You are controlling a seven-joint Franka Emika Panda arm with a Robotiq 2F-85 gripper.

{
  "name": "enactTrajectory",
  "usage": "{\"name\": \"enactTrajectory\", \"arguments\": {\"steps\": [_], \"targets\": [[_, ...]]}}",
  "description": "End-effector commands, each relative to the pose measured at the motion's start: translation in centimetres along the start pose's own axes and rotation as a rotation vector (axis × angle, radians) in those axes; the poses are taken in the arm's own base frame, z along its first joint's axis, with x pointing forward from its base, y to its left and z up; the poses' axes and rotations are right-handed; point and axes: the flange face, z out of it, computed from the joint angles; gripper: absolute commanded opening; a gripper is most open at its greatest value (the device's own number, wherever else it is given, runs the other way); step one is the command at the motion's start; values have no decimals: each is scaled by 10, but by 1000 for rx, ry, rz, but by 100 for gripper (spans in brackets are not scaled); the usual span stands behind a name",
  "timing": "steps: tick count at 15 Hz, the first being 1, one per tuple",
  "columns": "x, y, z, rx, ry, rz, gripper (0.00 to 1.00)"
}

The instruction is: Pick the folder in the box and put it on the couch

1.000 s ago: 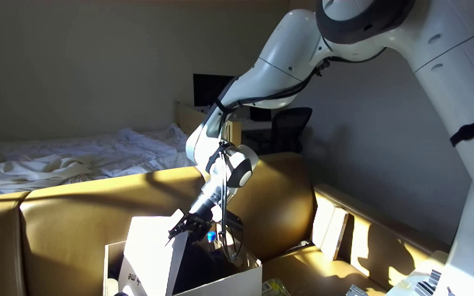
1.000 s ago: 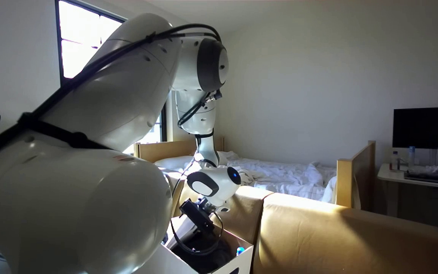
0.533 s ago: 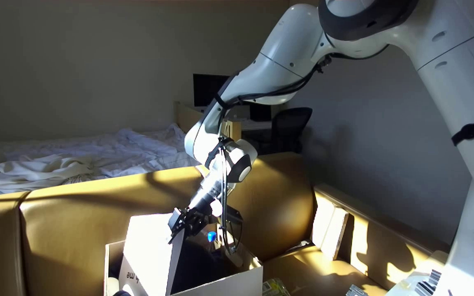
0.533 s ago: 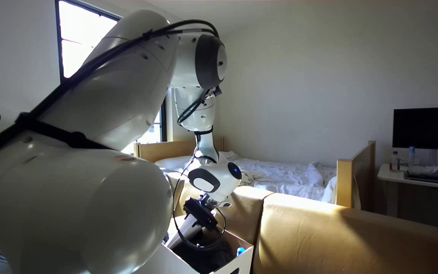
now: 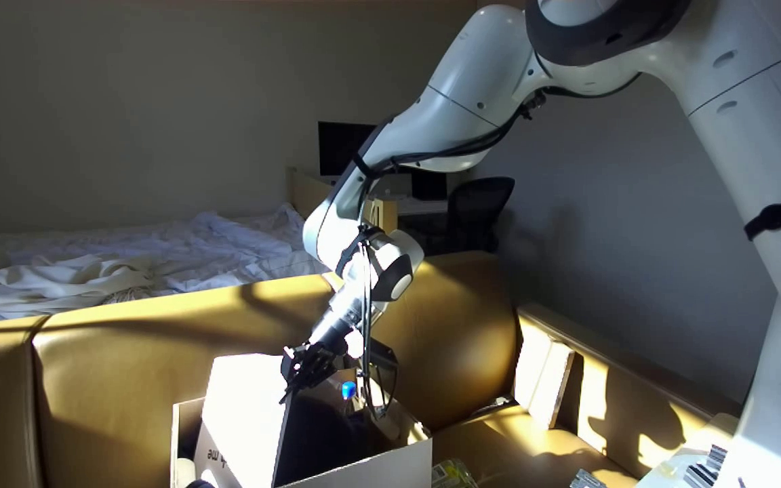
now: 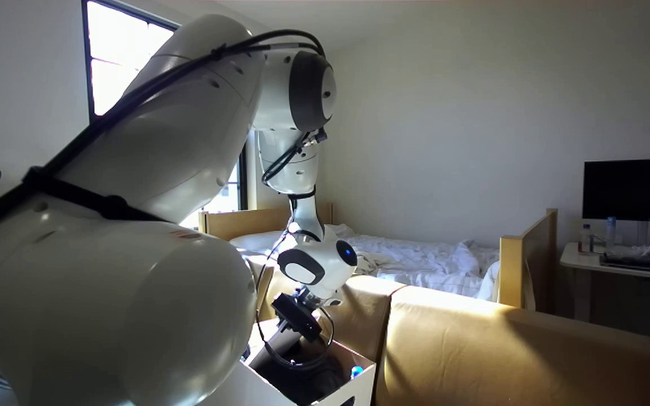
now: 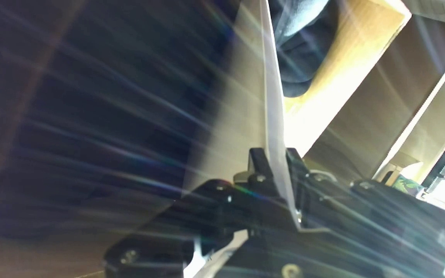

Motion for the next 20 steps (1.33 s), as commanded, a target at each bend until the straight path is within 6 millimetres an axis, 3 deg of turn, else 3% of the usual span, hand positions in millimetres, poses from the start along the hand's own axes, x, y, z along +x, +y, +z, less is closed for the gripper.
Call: {"name": "enactTrajectory", "arguments": {"steps": [1,6,11,13,15,20], "targets": [[6,-8,-17,-37,25,-29,9],[8,-25,-39,-95,37,-70,9],[18,-67,-75,-168,70,-196,10],[26,-81,-102,-234,80,-248,10],[30,-84,-143,-321,104,-256,10],[29,-61,-250,-517,181,-120,9]]}}
